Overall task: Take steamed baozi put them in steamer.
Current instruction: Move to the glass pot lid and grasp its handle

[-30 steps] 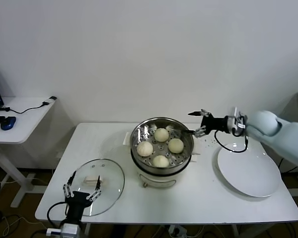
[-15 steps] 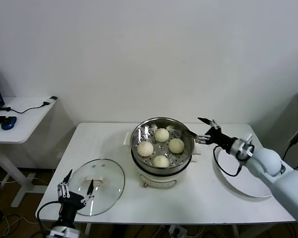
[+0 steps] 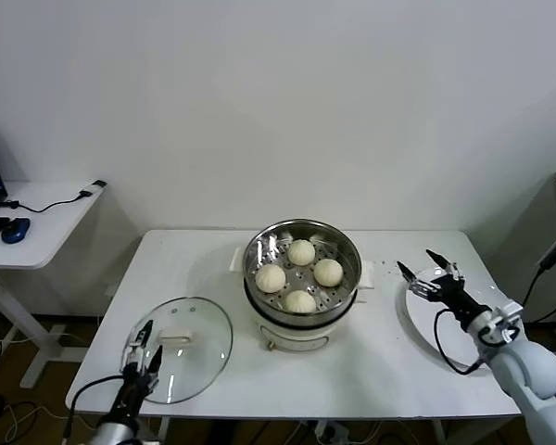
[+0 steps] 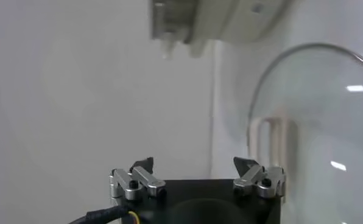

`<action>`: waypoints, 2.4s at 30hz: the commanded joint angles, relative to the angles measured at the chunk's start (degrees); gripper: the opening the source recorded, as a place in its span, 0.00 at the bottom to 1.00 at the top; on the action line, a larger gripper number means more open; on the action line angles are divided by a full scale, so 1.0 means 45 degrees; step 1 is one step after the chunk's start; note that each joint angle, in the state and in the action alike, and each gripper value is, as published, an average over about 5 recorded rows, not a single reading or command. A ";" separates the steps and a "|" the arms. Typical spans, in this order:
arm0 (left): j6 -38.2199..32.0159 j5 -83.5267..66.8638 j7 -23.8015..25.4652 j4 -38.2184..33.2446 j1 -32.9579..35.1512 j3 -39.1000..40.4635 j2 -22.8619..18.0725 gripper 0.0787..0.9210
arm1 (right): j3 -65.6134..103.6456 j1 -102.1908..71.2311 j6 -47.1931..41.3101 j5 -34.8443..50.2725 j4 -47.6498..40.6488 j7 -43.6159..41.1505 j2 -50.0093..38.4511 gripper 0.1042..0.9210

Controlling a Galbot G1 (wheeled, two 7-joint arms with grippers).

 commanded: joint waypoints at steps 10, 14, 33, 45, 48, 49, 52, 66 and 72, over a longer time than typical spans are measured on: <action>0.3382 -0.1000 -0.0731 0.2152 -0.1410 0.2226 -0.0106 0.88 | 0.1519 -0.1101 0.0167 -0.0985 -0.0359 0.0433 0.1057 0.88; 0.3673 -0.0859 -0.0722 0.2488 -0.1715 0.2377 -0.0124 0.88 | 0.1574 -0.1104 0.0233 -0.1038 -0.0399 0.0431 0.1084 0.88; 0.4153 -0.0853 -0.1393 0.3944 -0.3537 0.2328 0.0104 0.88 | 0.1838 -0.1412 0.0613 -0.1543 -0.0635 0.0290 0.1243 0.88; 0.4253 -0.0989 -0.1477 0.4675 -0.4176 0.2472 0.0147 0.88 | 0.1882 -0.1379 0.0724 -0.1800 -0.0853 0.0253 0.1405 0.88; 0.4206 -0.0970 -0.1452 0.4746 -0.4202 0.2434 0.0185 0.86 | 0.1894 -0.1363 0.0756 -0.1860 -0.0925 0.0204 0.1459 0.88; 0.4186 -0.0967 -0.1444 0.4770 -0.4209 0.2428 0.0193 0.84 | 0.1897 -0.1351 0.0763 -0.1876 -0.0948 0.0191 0.1481 0.88; 0.4137 -0.0961 -0.1441 0.4853 -0.4236 0.2417 0.0189 0.75 | 0.1893 -0.1316 0.0778 -0.1912 -0.0988 0.0166 0.1533 0.88; 0.3819 -0.1000 -0.1587 0.3755 -0.3797 0.2270 0.0488 0.26 | 0.1933 -0.1114 0.0882 -0.2016 -0.1288 0.0087 0.1581 0.88; 0.3720 -0.0894 -0.1417 0.2124 -0.3059 0.1953 0.1081 0.09 | 0.1944 -0.0930 0.0911 -0.2030 -0.1478 0.0078 0.1563 0.88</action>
